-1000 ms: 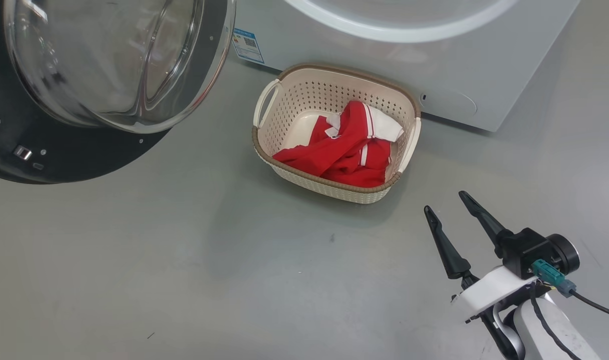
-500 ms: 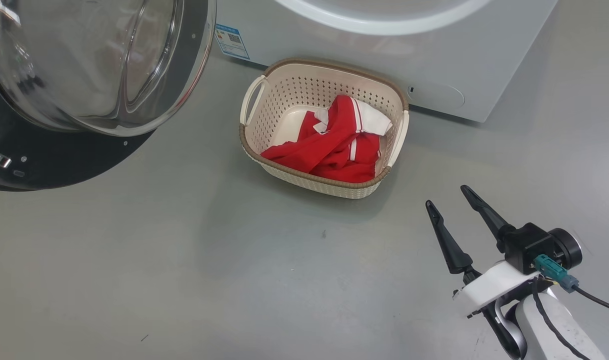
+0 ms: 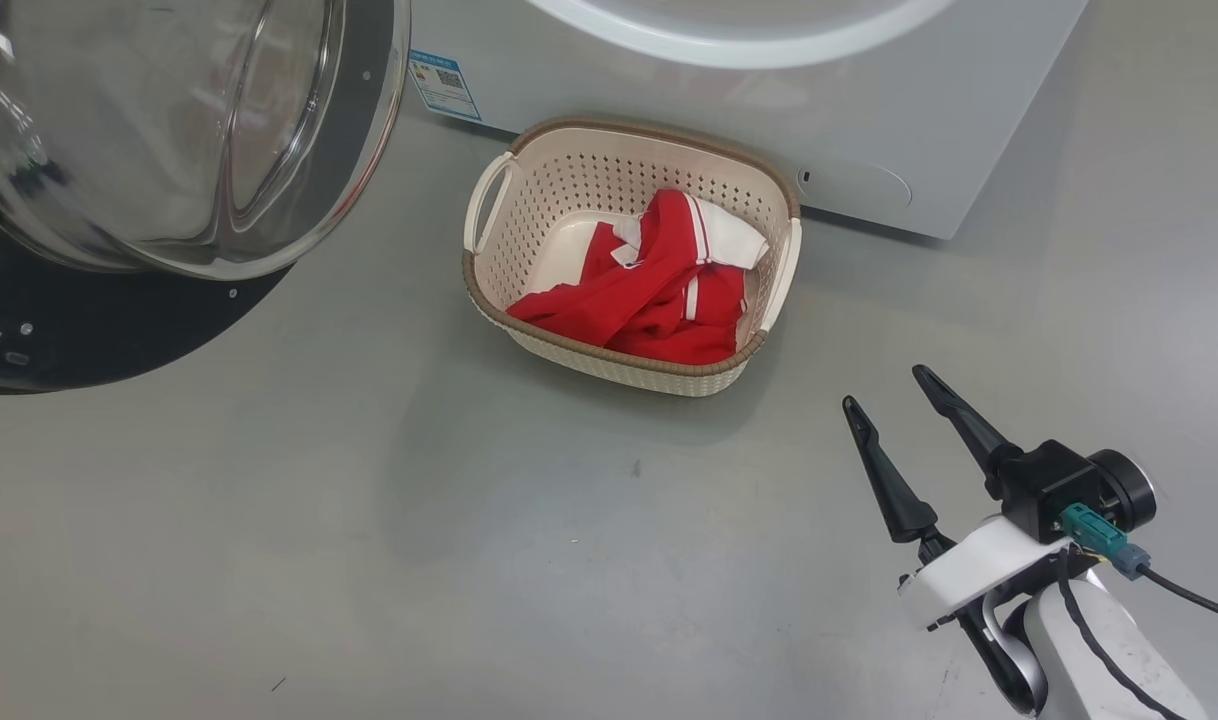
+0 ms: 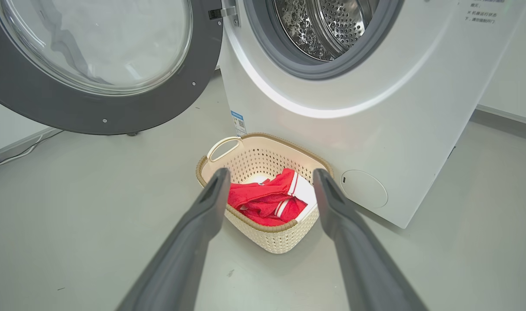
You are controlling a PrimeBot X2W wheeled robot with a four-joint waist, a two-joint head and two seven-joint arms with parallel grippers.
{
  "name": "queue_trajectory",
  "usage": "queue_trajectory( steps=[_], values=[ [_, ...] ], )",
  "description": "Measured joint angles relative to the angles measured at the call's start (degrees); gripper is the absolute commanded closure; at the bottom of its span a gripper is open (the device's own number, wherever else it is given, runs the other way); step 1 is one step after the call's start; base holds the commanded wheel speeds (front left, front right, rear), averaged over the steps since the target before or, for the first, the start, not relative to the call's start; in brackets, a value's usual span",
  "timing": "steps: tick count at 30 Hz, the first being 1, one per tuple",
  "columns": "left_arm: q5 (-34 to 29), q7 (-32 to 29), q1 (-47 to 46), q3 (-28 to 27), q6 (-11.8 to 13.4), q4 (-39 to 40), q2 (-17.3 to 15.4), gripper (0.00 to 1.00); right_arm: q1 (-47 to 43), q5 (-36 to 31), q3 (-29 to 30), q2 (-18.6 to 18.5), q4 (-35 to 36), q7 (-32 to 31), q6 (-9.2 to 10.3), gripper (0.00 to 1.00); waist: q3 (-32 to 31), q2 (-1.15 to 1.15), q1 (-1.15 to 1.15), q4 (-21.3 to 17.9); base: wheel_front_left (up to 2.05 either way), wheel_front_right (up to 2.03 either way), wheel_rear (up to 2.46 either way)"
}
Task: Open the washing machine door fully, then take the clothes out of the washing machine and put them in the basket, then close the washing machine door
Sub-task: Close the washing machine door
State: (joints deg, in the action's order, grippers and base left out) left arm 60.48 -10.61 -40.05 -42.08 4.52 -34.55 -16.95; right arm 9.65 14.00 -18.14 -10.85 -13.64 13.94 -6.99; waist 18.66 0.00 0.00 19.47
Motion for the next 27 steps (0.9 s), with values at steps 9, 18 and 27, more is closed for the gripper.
queue_trajectory(
  steps=[9,18,27],
  values=[
    [4.59,-7.14,-3.32,-0.75,0.76,-4.22,0.01,1.0,0.4,0.07,-0.02,0.02,-0.25,0.01,0.0,0.0,0.04,0.0,0.0,-0.4,0.0,0.0,0.0],
    [5.59,-12.56,-4.5,0.6,1.09,-6.54,-0.02,1.0,0.48,0.08,-0.13,0.04,-0.35,0.08,0.0,0.0,0.04,0.0,0.0,-0.69,0.0,0.0,0.0],
    [7.16,-17.12,-6.25,1.22,1.24,-8.66,0.02,1.0,0.53,0.08,-0.12,0.07,-0.62,0.08,0.0,0.0,0.25,0.0,0.0,-1.11,0.0,0.0,0.0]
  ],
)
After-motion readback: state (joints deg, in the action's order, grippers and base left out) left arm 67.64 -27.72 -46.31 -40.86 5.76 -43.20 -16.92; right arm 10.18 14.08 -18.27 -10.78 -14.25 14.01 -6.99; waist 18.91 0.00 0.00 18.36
